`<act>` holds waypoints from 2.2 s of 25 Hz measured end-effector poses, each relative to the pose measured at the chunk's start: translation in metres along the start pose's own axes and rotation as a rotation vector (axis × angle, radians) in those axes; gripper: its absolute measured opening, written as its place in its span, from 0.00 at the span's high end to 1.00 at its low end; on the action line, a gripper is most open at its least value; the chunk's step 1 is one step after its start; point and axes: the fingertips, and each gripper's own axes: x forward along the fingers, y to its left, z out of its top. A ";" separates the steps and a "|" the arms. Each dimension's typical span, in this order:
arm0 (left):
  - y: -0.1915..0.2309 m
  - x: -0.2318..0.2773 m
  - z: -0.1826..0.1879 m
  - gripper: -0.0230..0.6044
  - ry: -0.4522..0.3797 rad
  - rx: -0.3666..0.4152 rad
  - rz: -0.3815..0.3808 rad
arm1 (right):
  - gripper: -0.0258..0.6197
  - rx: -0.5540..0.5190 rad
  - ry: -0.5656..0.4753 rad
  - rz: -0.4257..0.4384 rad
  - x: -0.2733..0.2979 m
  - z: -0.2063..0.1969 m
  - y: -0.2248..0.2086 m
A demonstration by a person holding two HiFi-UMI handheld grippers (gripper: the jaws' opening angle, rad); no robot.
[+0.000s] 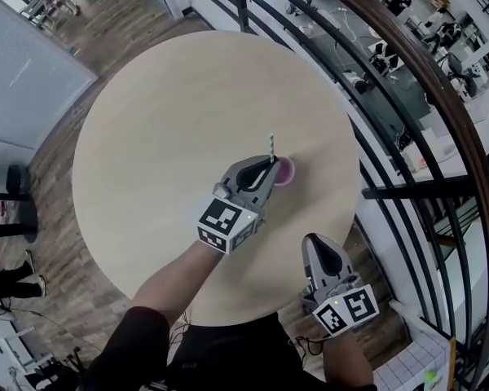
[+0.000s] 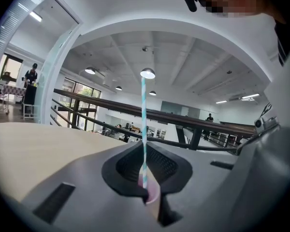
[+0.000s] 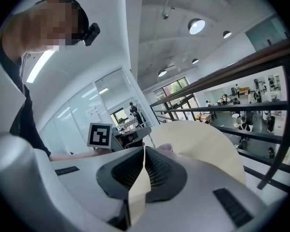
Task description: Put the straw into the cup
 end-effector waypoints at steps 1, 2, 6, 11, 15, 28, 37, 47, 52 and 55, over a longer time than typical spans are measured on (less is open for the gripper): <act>-0.001 0.002 -0.003 0.93 0.004 0.002 -0.002 | 0.92 0.003 0.003 -0.001 0.000 -0.002 0.000; -0.001 0.004 -0.005 0.93 0.009 0.002 -0.004 | 0.92 0.006 0.005 -0.002 0.000 -0.003 -0.001; -0.001 0.012 -0.018 0.93 0.039 0.007 0.001 | 0.92 0.016 0.006 -0.013 -0.003 -0.007 -0.005; 0.002 0.018 -0.032 0.93 0.075 0.013 0.014 | 0.92 0.028 0.016 -0.029 -0.008 -0.011 -0.012; 0.005 0.021 -0.038 0.93 0.089 0.008 0.023 | 0.92 0.036 0.026 -0.034 -0.009 -0.015 -0.015; 0.006 0.023 -0.060 0.93 0.140 -0.010 0.034 | 0.92 0.045 0.038 -0.024 -0.012 -0.021 -0.007; 0.003 0.024 -0.066 0.93 0.158 0.013 0.043 | 0.92 0.044 0.033 -0.032 -0.022 -0.022 -0.011; 0.004 0.010 -0.065 0.83 0.150 0.013 0.097 | 0.92 0.035 0.025 -0.020 -0.030 -0.022 -0.004; 0.003 -0.003 -0.056 0.82 0.120 0.021 0.117 | 0.92 0.025 0.023 -0.005 -0.032 -0.022 0.004; 0.001 -0.016 -0.045 0.81 0.100 0.022 0.129 | 0.92 0.008 0.012 0.002 -0.035 -0.015 0.011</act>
